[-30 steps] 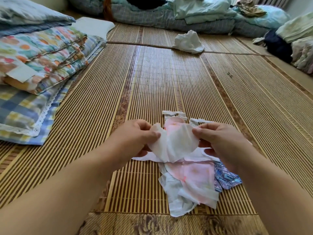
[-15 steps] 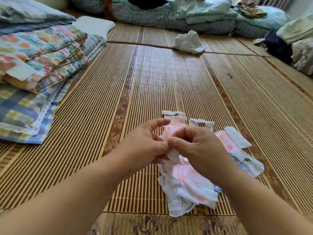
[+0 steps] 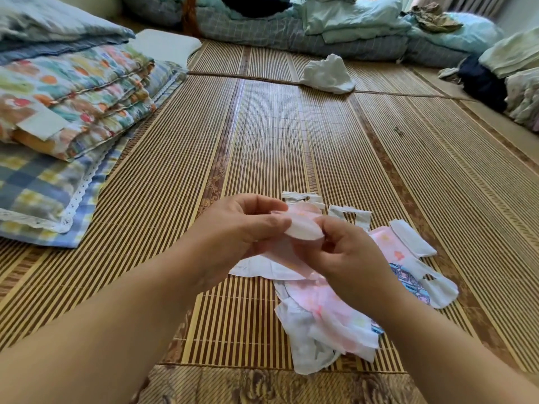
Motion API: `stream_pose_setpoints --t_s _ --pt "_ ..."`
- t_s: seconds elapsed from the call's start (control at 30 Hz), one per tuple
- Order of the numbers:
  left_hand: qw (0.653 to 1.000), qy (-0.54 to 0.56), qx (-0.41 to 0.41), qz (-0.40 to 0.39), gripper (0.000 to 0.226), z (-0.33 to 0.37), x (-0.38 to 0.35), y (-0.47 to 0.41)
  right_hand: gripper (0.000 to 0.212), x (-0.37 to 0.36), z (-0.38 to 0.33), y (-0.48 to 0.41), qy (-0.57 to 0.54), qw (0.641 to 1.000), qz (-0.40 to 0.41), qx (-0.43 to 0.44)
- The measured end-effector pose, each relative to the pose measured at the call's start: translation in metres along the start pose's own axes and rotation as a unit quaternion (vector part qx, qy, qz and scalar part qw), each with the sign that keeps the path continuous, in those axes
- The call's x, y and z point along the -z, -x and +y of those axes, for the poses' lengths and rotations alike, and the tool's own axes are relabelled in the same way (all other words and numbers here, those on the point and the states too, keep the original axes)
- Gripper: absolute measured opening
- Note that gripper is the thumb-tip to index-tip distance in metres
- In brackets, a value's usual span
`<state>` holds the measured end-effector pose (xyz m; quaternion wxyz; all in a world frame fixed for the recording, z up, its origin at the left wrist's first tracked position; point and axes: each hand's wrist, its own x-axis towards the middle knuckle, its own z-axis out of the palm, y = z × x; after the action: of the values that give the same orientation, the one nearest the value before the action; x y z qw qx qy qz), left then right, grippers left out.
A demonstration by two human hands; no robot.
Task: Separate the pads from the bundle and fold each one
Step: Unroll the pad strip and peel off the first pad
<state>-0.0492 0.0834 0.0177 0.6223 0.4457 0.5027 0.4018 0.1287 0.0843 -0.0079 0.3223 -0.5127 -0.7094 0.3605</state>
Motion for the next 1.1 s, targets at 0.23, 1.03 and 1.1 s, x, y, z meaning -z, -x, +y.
stream_pose_setpoints --t_s 0.23,1.03,1.1 --pt "0.988 -0.135 -0.065 -0.032 0.081 -0.011 0.001 0.000 0.020 0.007 -0.009 -0.001 -0.275 0.957 0.001 -0.094" --pt "0.795 -0.528 -0.059 0.293 0.039 -0.031 0.067 -0.035 0.028 0.077 0.045 -0.007 0.299 0.928 0.041 -0.218" --pt "0.802 -0.554 -0.080 0.211 0.044 -0.034 0.039 -0.028 0.025 0.078 0.043 -0.006 0.269 0.936 0.010 -0.225"
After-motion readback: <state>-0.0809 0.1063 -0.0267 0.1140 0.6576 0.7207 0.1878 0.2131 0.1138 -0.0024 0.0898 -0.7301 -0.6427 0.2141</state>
